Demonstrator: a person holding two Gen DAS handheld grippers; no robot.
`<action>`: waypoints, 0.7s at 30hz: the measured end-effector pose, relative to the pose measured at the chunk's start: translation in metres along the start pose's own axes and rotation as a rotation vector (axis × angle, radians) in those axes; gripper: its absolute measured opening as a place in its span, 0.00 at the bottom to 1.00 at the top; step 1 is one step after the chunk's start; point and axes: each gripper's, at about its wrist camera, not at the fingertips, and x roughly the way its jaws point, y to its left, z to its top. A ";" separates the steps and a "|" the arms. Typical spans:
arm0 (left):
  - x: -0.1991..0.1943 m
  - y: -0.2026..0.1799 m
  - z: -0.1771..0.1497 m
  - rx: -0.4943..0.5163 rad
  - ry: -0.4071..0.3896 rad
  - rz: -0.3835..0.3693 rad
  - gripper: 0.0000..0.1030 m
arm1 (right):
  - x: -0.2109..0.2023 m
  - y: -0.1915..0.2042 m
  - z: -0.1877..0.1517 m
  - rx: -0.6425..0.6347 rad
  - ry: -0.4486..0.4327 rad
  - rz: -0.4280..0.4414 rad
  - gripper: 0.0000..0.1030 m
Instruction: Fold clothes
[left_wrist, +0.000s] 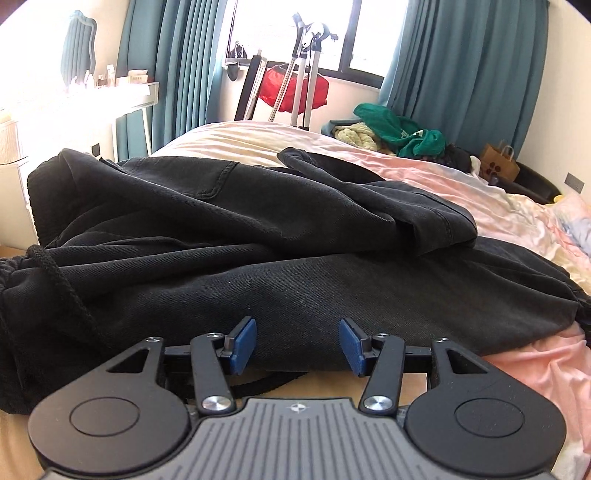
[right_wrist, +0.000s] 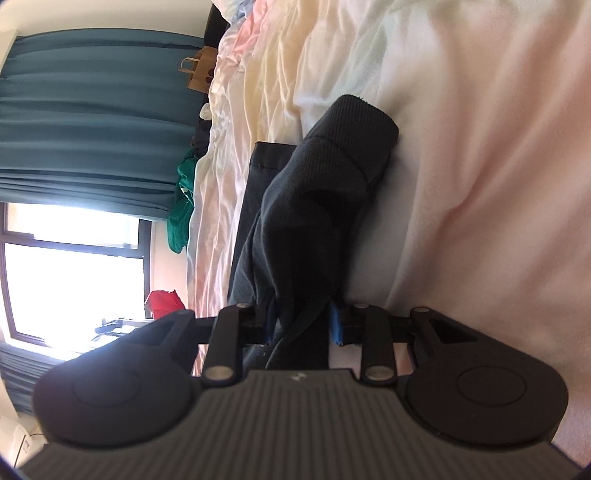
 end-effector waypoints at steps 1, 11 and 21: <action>0.000 0.001 0.000 -0.003 -0.002 0.000 0.52 | 0.001 0.000 0.001 0.001 -0.003 0.005 0.30; 0.001 0.003 0.000 0.001 -0.003 0.018 0.52 | -0.015 -0.013 0.012 0.145 -0.170 0.069 0.37; 0.005 0.001 -0.002 0.007 0.003 0.025 0.52 | -0.032 0.009 0.016 -0.023 -0.262 0.111 0.10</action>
